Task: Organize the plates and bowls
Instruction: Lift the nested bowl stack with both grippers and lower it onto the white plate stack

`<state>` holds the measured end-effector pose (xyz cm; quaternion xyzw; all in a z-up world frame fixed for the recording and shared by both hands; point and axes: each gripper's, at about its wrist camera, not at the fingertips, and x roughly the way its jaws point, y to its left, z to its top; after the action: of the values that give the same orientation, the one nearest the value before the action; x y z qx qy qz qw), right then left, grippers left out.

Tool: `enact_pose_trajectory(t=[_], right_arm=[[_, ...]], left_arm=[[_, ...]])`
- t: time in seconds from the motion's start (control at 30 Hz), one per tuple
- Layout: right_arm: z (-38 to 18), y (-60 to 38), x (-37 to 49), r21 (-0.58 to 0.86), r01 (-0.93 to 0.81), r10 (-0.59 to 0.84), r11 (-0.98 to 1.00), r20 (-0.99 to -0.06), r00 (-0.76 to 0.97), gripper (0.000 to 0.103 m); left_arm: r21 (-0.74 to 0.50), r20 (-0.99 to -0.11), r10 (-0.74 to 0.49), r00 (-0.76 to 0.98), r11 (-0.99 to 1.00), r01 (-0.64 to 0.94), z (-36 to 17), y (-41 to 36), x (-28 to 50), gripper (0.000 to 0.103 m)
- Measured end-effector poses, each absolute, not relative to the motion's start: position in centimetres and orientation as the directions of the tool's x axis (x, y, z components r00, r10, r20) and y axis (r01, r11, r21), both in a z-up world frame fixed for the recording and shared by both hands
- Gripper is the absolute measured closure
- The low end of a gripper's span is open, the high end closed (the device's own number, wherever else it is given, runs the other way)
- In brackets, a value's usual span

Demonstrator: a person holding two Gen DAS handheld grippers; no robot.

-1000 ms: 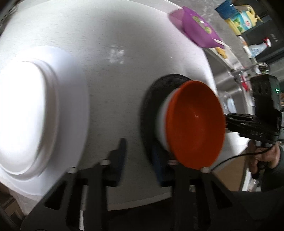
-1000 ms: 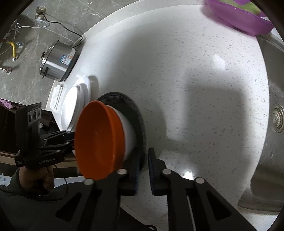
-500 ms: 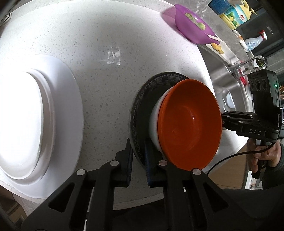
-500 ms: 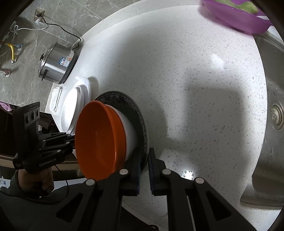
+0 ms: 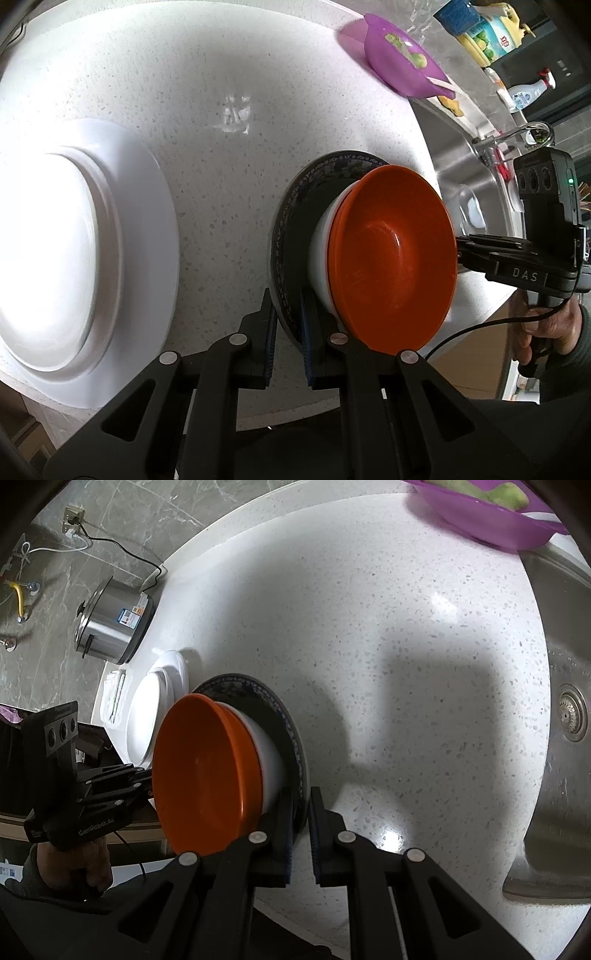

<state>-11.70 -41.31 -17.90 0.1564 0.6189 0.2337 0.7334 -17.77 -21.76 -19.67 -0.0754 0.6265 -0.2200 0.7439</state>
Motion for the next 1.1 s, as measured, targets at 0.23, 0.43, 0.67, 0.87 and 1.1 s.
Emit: enact_pose_trajectory(t=[0.23, 0.43, 0.67, 0.87, 1.1], right_arm=[[-16.6, -41.0, -11.4, 0.521, -0.143, 0.539, 0.841, -0.831, 0.139, 0.091], [-14.8, -39.7, -10.9, 0.519, -0.15, 0.539, 0.842, -0.827, 0.161, 0.091], [-12.8, -35.8, -10.0, 0.526, -0.189, 0.555, 0.829, -0.815, 0.165, 0.091], [-11.5, -30.8, -8.9, 0.54, -0.237, 0.58, 0.808, -0.801, 0.152, 0.091], [-10.7, -24.0, -7.0, 0.544, -0.282, 0.592, 0.79, -0.798, 0.118, 0.091]], left_arm=[[-0.39, -0.894, -0.428, 0.134, 0.89, 0.237, -18.1, -20.3, -17.6, 0.093], [-0.396, -0.886, -0.438, 0.155, 0.886, 0.24, -16.2, -18.2, -17.3, 0.093], [-0.39, -0.88, -0.432, 0.199, 0.894, 0.219, -13.5, -12.9, -17.0, 0.094], [-0.378, -0.879, -0.413, 0.239, 0.908, 0.181, -11.6, -6.6, -16.9, 0.094], [-0.363, -0.885, -0.389, 0.255, 0.92, 0.146, -11.0, 1.4, -17.0, 0.094]])
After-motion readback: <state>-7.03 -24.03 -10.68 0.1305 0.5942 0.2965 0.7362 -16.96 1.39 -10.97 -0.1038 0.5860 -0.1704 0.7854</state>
